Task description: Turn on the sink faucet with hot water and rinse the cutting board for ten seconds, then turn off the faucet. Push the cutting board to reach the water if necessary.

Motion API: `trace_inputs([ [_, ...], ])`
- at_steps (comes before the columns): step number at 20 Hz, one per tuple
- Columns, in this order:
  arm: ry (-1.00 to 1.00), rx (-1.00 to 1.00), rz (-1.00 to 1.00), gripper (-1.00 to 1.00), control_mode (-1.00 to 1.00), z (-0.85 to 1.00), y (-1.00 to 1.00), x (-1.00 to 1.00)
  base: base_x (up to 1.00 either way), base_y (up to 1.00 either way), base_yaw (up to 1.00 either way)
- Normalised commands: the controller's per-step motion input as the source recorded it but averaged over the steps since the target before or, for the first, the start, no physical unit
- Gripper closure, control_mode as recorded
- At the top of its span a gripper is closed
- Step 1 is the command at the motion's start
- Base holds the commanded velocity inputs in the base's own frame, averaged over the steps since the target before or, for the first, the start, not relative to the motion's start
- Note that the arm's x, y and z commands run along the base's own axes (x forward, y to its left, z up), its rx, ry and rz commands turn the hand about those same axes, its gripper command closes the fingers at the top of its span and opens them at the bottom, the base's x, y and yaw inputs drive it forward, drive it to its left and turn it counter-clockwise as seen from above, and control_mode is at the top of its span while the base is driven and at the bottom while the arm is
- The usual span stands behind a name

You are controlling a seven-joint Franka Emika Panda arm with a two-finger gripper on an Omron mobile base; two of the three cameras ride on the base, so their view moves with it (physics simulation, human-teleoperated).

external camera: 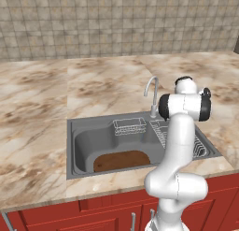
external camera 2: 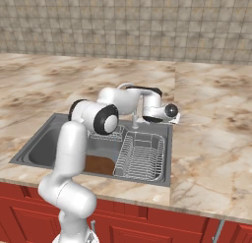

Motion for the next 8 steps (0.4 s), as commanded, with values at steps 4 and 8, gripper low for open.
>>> trace_inputs([
  [4,0.0,0.0,0.02,-1.0,-1.0,0.0,0.27,0.0,0.0,0.0,0.0],
  [8,0.0,0.0,0.02,-1.0,-1.0,0.0,0.25,0.0,0.0,0.0,0.0],
])
